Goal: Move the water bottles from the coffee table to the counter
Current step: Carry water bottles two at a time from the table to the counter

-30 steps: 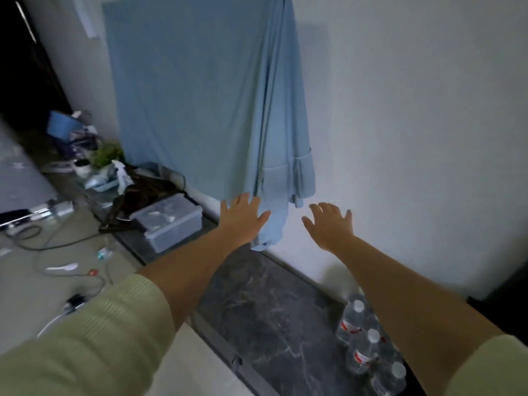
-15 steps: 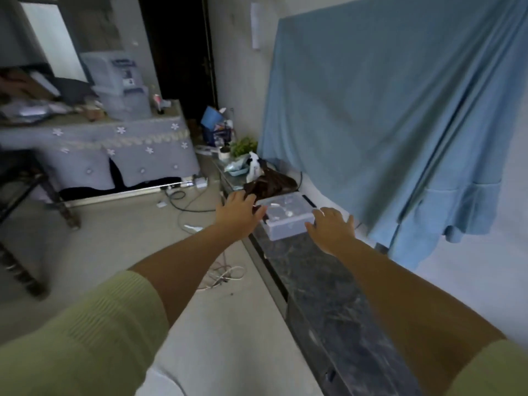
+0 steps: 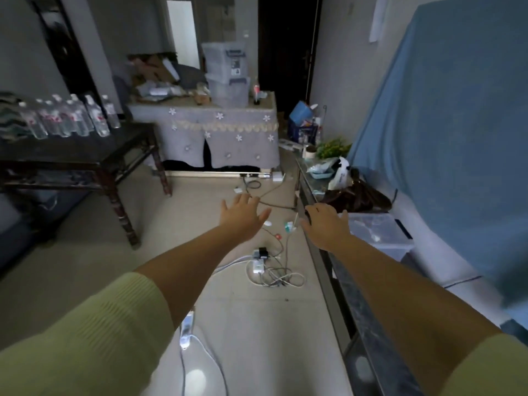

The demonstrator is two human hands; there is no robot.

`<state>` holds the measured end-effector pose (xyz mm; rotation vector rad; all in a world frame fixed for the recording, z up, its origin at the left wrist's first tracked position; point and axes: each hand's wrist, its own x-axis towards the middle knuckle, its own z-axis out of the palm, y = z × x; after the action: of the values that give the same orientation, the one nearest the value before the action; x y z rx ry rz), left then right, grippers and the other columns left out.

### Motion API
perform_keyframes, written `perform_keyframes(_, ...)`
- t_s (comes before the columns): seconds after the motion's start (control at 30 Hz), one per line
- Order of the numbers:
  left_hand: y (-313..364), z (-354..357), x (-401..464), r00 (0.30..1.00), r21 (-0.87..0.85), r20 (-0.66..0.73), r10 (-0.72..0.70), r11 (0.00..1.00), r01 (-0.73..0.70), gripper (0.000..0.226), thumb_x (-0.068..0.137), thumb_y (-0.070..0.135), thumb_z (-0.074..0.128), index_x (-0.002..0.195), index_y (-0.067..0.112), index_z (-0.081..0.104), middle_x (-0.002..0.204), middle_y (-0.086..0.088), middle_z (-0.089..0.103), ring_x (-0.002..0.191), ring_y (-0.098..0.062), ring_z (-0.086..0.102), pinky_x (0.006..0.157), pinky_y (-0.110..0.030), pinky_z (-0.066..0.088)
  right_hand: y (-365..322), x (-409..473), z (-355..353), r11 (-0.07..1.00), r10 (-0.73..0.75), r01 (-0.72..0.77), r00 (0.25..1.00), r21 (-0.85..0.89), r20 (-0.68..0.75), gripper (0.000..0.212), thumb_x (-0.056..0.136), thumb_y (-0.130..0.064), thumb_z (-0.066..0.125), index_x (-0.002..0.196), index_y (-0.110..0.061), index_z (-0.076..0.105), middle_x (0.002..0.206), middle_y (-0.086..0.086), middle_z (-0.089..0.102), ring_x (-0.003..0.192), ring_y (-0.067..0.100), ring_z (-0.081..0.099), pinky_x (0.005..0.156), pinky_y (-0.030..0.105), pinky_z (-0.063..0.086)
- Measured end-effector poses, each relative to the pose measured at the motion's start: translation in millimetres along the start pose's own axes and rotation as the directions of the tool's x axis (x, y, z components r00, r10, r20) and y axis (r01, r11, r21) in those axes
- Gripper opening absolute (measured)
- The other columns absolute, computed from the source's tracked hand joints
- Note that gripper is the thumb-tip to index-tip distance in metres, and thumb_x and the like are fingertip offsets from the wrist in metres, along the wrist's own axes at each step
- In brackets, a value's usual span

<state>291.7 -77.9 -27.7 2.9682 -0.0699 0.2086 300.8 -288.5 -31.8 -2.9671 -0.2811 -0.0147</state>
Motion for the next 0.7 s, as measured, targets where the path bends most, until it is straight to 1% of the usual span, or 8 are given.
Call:
perform_keyframes(0.1,-18.9,3.5,31.8,0.997,-0.016,-0.016,-0.076,0.997,0.076,0.058,0.097,0.056,0.03,0.142,0.021,0.039,0.151,-0.007,0.035,0.141,-0.026,0.027,0.113,-0.055,0.016,-7.4,48.5,4.5,0.998,-0.064,0.064,0.998,0.006,0.026,0.043,0.1,-0.04,0.033,0.135,-0.017,0.043,0.143,0.006,0.041,0.137,0.026,0.03,0.114,0.062,0.012)
perform_keyframes(0.2,-28.3,7.1,68.2,0.988,-0.012,-0.02,-0.153,0.988,0.153,0.059,0.097,0.056,0.029,0.143,0.021,0.038,0.152,-0.007,0.034,0.141,-0.025,0.026,0.114,-0.056,0.014,-5.8,95.7,6.7,0.993,-0.117,0.117,0.993,-0.011,0.01,0.043,0.098,-0.042,0.035,0.131,-0.016,0.044,0.139,0.008,0.043,0.134,0.027,0.033,0.114,0.059,0.015)
perform_keyframes(0.33,-28.5,5.3,114.5,0.982,-0.003,-0.047,-0.183,0.983,0.183,0.058,0.097,0.056,0.029,0.143,0.022,0.038,0.153,-0.005,0.032,0.143,-0.022,0.023,0.114,-0.055,0.011,6.5,156.0,-4.8,0.986,-0.164,0.164,0.986,-0.027,0.007,0.047,0.096,-0.043,0.035,0.136,-0.019,0.041,0.145,0.007,0.039,0.136,0.027,0.031,0.112,0.059,0.014)
perform_keyframes(0.4,-28.9,5.8,135.2,0.976,-0.014,-0.075,-0.204,0.979,0.203,0.057,0.097,0.055,0.03,0.142,0.021,0.039,0.153,-0.005,0.032,0.143,-0.022,0.024,0.114,-0.055,0.012,13.3,190.4,-10.3,0.98,-0.193,0.192,0.981,-0.055,-0.019,0.047,0.096,-0.043,0.035,0.136,-0.02,0.041,0.145,0.006,0.04,0.135,0.027,0.033,0.111,0.059,0.018)
perform_keyframes(0.5,-33.6,17.6,152.1,0.971,-0.009,-0.038,-0.234,0.972,0.234,0.058,0.097,0.055,0.029,0.143,0.021,0.037,0.153,-0.006,0.031,0.143,-0.023,0.023,0.115,-0.054,0.011,16.2,232.8,-4.7,0.974,-0.218,0.217,0.976,-0.061,-0.004,0.048,0.096,-0.045,0.036,0.136,-0.02,0.042,0.143,0.008,0.042,0.132,0.029,0.036,0.108,0.054,0.025)
perform_keyframes(0.57,-42.0,24.1,158.5,0.965,0.0,-0.007,-0.261,0.965,0.261,0.059,0.097,0.056,0.028,0.144,0.022,0.035,0.155,-0.005,0.029,0.144,-0.023,0.021,0.115,-0.054,0.01,10.0,253.2,4.7,0.969,-0.243,0.243,0.97,-0.046,0.022,0.049,0.096,-0.045,0.037,0.139,-0.02,0.039,0.143,0.009,0.042,0.132,0.029,0.036,0.107,0.052,0.027)
perform_keyframes(0.63,-59.3,24.8,170.5,0.951,-0.008,0.006,-0.31,0.951,0.31,0.059,0.097,0.056,0.028,0.145,0.022,0.034,0.155,-0.005,0.028,0.144,-0.023,0.021,0.115,-0.054,0.01,-4.9,277.0,13.3,0.953,-0.301,0.302,0.952,-0.017,0.057,0.052,0.097,-0.044,0.038,0.142,-0.018,0.036,0.145,0.01,0.041,0.133,0.03,0.037,0.11,0.051,0.03)
perform_keyframes(0.7,-78.7,24.4,183.0,0.937,-0.003,0.015,-0.349,0.937,0.349,0.06,0.098,0.056,0.027,0.146,0.022,0.033,0.155,-0.005,0.028,0.144,-0.024,0.021,0.115,-0.054,0.011,-22.6,295.6,20.7,0.938,-0.345,0.346,0.934,0.001,0.091,0.053,0.098,-0.043,0.037,0.144,-0.017,0.035,0.146,0.012,0.04,0.133,0.03,0.038,0.109,0.052,0.032)
